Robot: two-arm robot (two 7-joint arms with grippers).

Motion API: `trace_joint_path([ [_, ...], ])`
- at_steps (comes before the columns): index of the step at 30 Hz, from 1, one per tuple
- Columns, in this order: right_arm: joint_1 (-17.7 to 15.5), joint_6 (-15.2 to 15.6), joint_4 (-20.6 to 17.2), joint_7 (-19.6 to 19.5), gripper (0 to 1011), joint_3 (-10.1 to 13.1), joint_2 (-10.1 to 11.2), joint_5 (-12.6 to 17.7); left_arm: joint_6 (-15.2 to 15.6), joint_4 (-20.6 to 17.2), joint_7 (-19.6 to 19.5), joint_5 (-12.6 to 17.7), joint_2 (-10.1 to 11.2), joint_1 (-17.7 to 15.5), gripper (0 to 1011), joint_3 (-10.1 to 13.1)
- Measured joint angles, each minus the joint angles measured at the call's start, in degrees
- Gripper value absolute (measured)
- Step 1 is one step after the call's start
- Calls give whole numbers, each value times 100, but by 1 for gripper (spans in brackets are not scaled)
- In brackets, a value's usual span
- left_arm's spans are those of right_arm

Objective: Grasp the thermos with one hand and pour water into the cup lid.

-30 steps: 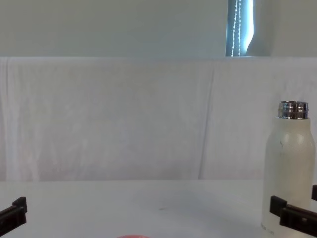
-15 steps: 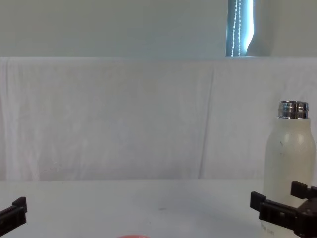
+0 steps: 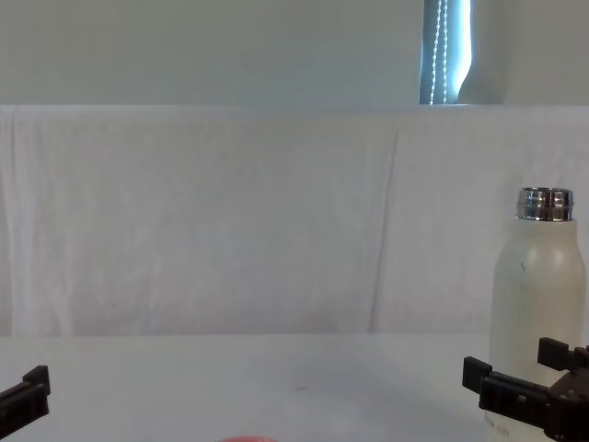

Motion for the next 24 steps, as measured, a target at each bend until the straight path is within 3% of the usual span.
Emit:
trace_joint_path([
  [24, -22, -9, -23, -12, 999, 15, 5, 0, 0, 0, 0, 0, 0, 0, 1001, 0],
])
